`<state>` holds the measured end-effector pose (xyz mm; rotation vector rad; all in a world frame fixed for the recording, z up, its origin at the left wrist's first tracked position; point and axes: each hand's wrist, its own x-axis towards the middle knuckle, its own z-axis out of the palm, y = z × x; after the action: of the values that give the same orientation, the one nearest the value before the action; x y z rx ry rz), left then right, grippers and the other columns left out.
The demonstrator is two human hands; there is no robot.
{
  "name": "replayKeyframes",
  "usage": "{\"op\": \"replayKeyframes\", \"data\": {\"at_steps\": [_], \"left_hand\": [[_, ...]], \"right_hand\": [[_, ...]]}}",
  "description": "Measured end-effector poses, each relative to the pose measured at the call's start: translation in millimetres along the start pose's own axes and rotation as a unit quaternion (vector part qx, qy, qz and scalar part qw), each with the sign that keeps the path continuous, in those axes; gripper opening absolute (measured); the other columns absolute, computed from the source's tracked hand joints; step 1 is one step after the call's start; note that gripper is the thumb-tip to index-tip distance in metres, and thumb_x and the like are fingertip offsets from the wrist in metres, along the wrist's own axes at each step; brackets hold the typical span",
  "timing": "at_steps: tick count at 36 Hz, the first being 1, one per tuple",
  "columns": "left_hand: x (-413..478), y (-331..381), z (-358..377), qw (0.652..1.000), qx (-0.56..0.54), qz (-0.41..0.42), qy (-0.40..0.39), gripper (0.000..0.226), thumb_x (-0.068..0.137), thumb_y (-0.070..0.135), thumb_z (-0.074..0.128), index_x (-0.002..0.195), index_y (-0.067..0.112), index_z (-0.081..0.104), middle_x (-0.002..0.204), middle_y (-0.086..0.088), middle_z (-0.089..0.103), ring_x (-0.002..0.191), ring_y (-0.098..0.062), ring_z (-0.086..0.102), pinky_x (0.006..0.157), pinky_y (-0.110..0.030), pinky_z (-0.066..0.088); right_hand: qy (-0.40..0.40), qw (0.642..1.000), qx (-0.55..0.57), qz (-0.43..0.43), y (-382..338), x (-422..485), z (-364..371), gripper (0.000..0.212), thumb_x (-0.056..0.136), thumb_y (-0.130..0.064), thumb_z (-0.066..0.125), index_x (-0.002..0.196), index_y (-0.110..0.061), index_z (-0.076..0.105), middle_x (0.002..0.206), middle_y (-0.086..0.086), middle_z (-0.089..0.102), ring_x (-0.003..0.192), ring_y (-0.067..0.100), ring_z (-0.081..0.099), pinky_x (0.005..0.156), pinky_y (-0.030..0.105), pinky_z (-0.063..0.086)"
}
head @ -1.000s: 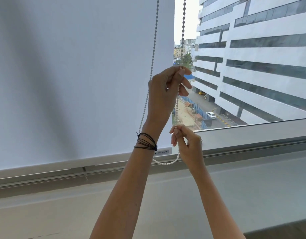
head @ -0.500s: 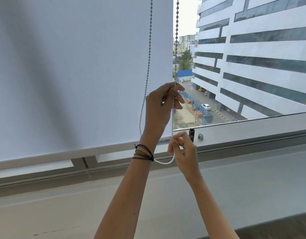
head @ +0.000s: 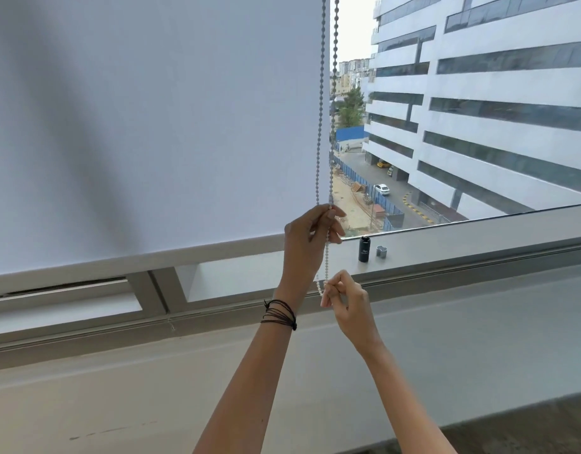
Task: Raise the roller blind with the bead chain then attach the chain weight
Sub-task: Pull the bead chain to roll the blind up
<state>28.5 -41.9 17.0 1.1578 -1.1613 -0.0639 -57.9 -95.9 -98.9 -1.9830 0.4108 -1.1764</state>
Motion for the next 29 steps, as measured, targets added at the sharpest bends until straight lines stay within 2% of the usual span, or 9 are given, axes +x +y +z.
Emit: {"op": "replayKeyframes", "data": {"at_steps": [4,6,9,12,15,17,20,25,29], "left_hand": [[-12.4,-14.4,1.6,1.0,0.0,-0.018,-0.01,0.025,0.097,0.009,0.046,0.085,0.021,0.064,0.063,0.003,0.062,0.054,-0.014,0.059,0.059,-0.026,0.051],[-14.7,-17.1,0.9,1.0,0.0,-0.019,-0.007,0.028,0.097,0.008,0.046,0.085,0.024,0.065,0.063,0.002,0.063,0.055,-0.014,0.06,0.059,-0.028,0.052],[-14.1,-16.3,-0.3,1.0,0.001,-0.018,-0.012,0.03,0.097,0.007,0.046,0.083,0.027,0.064,0.062,0.006,0.063,0.054,-0.01,0.059,0.059,-0.025,0.053],[-13.3,-14.5,-1.5,1.0,0.009,-0.019,-0.012,0.031,0.097,0.007,0.047,0.082,0.028,0.064,0.058,0.012,0.062,0.052,-0.007,0.059,0.057,-0.025,0.055],[-14.8,-13.9,-3.1,1.0,0.011,-0.009,-0.009,0.027,0.096,0.009,0.049,0.083,0.026,0.065,0.059,0.012,0.063,0.053,-0.007,0.061,0.057,-0.021,0.054],[-16.6,-13.8,-3.4,1.0,0.005,-0.016,-0.008,0.027,0.096,0.011,0.049,0.084,0.028,0.066,0.06,0.012,0.064,0.056,-0.009,0.063,0.06,-0.023,0.055],[-17.5,-14.4,-3.5,1.0,0.002,-0.028,-0.01,0.025,0.097,0.012,0.048,0.085,0.024,0.067,0.061,0.01,0.065,0.058,-0.011,0.062,0.061,-0.025,0.056],[-14.1,-11.4,-4.7,0.999,0.004,-0.033,-0.008,0.028,0.097,0.008,0.047,0.082,0.022,0.066,0.061,0.006,0.063,0.056,-0.008,0.061,0.059,-0.021,0.055],[-12.6,-9.0,-5.5,0.999,0.004,-0.037,-0.013,0.027,0.097,0.007,0.046,0.082,0.019,0.065,0.061,0.004,0.062,0.055,-0.007,0.06,0.059,-0.02,0.055]], "right_hand": [[-0.014,0.997,-0.071,-0.006,12.0,-5.4,-1.1,0.03,0.086,0.007,0.053,0.076,-0.02,0.045,0.062,-0.011,0.065,0.067,0.017,0.063,0.078,0.034,0.049],[-0.02,0.995,-0.095,-0.009,14.7,-4.8,-2.9,0.026,0.085,0.007,0.055,0.075,-0.016,0.049,0.066,-0.013,0.066,0.072,0.019,0.063,0.081,0.036,0.047],[-0.051,0.995,-0.087,0.001,12.1,0.3,-8.5,0.016,0.087,0.001,0.058,0.077,-0.011,0.055,0.074,-0.012,0.07,0.081,0.013,0.065,0.083,0.028,0.048],[-0.075,0.996,-0.041,0.036,1.9,7.7,-17.2,0.012,0.09,-0.007,0.058,0.08,-0.012,0.061,0.087,-0.01,0.072,0.087,-0.002,0.065,0.079,0.015,0.046],[0.009,0.999,-0.03,0.028,-15.3,21.4,-27.0,0.017,0.094,-0.01,0.051,0.088,-0.014,0.066,0.101,-0.004,0.071,0.095,0.007,0.066,0.083,0.024,0.049],[0.074,0.997,-0.007,0.008,-35.7,36.1,-33.5,0.021,0.096,-0.01,0.046,0.091,-0.017,0.066,0.099,-0.006,0.07,0.097,0.008,0.064,0.081,0.026,0.049],[0.093,0.994,0.028,-0.041,-76.4,65.0,-42.0,0.024,0.099,-0.015,0.039,0.098,-0.017,0.063,0.096,-0.003,0.068,0.096,0.01,0.064,0.082,0.03,0.051],[0.013,0.99,0.116,-0.085,-148.6,116.2,-49.1,0.033,0.099,-0.017,0.033,0.126,-0.004,0.046,0.111,0.006,0.062,0.099,0.015,0.063,0.083,0.024,0.051],[-0.026,0.986,0.128,-0.104,-195.5,143.4,-52.7,0.037,0.1,-0.011,0.034,0.135,0.0,0.033,0.113,0.011,0.06,0.09,0.019,0.065,0.08,0.03,0.054]]}}
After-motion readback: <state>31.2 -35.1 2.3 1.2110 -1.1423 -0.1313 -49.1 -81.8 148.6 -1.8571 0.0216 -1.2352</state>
